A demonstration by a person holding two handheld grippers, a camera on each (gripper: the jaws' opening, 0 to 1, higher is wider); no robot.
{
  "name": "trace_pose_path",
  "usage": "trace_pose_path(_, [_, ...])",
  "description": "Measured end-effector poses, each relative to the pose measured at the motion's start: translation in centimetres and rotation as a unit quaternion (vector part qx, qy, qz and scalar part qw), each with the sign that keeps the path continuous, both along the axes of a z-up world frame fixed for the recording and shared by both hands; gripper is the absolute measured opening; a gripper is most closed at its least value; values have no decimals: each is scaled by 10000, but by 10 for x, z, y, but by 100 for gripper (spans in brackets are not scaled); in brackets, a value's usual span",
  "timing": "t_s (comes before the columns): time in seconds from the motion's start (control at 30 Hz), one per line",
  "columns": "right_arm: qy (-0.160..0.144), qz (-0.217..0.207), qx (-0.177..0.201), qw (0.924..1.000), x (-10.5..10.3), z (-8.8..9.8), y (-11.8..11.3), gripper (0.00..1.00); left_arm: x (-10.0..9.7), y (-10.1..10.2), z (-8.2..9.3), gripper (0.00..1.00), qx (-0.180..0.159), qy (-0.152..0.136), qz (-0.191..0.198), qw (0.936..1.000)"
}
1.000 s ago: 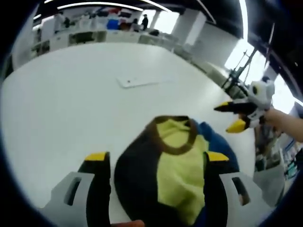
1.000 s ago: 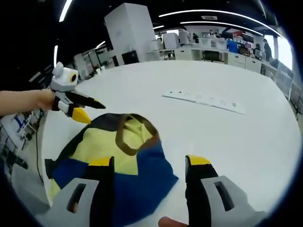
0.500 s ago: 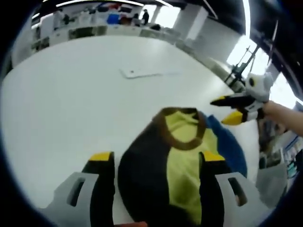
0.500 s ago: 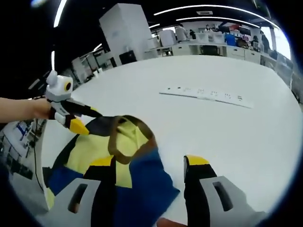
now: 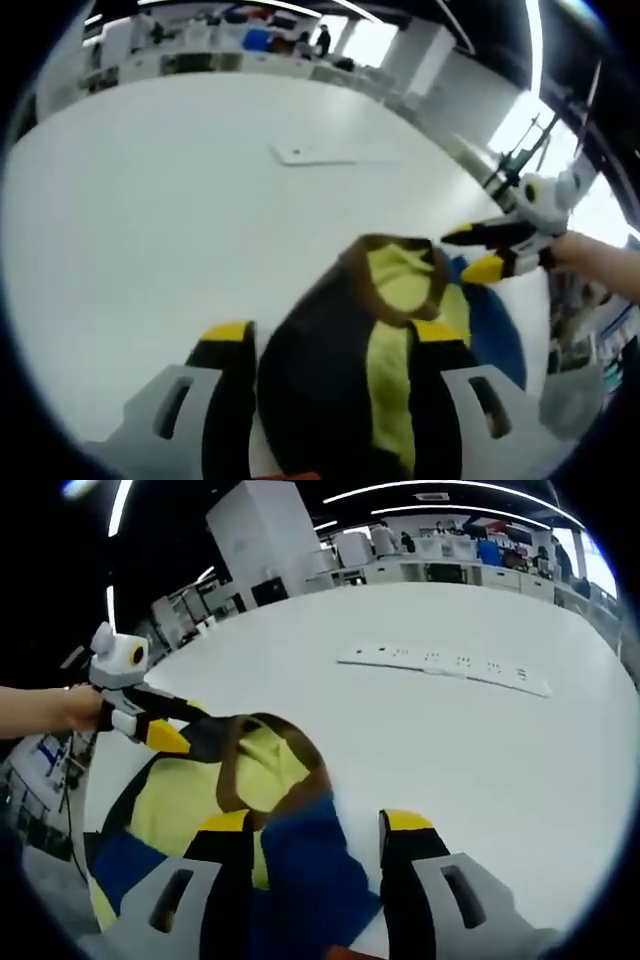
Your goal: Fold the garment on the visible template until the final outline fits inside the template.
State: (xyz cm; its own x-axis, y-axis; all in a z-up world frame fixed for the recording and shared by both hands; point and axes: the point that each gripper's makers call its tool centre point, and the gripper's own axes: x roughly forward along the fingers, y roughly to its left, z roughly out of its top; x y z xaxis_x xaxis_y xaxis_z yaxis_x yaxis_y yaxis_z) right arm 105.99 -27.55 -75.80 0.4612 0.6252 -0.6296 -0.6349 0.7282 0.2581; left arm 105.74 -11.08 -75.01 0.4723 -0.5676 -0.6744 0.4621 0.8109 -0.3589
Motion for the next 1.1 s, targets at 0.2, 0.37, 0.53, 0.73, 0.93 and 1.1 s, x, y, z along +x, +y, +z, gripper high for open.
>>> trace_pose_path(0.2, [69,14,-12,10000,-2,-5,0,42,0,1,-3,50,-33,49,42,10000])
trace_pose_path(0.37, [83,0,25,10000,-1,-4,0,36,1,5,-5,47,-31,59,110,9999])
trace_pose_path(0.53, [179,-11,173,9997,-2,-4,4,27,1,7,-6,43,21,48,107,9999])
trace_pose_path(0.73, [229,0,163,9996,-6,-1,-1,19,0,10,-7,37,104,23,79,9999])
trace_pose_path(0.93, [243,-75,247,9994,-6,3,-6,8,-3,16,-9,29,232,-11,39,9997])
trace_pose_path(1.1, [271,-94,264,9992,-6,2,-8,3,-3,20,-9,21,305,-68,56,9995])
